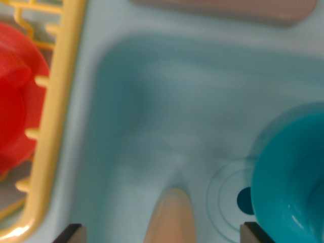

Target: Pick detergent from the sink

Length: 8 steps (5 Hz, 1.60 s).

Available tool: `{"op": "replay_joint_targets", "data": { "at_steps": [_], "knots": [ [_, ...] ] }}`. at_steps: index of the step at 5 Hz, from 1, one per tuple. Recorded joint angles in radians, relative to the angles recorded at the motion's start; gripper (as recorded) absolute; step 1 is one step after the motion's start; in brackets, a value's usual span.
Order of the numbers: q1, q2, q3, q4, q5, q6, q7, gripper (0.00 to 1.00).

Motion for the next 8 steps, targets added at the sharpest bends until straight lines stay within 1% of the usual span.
{"op": "replay_joint_targets", "data": {
  "at_steps": [1, 2, 3, 4, 5, 8],
  "knots": [
    [-0.0018, -0.001, -0.002, -0.024, 0.0036, -0.024, -0.011, 0.00],
    [-0.0018, -0.001, -0.002, -0.024, 0.0036, -0.024, -0.011, 0.00],
    [-0.0031, -0.001, -0.004, -0.042, 0.0063, -0.041, -0.019, 0.00],
    [-0.0031, -0.001, -0.004, -0.042, 0.0063, -0.041, -0.019, 0.00],
    [-0.0040, -0.001, -0.005, -0.054, 0.0082, -0.053, -0.024, 0.00],
    [-0.0044, -0.001, -0.006, -0.060, 0.0090, -0.059, -0.027, 0.00]
  ]
}}
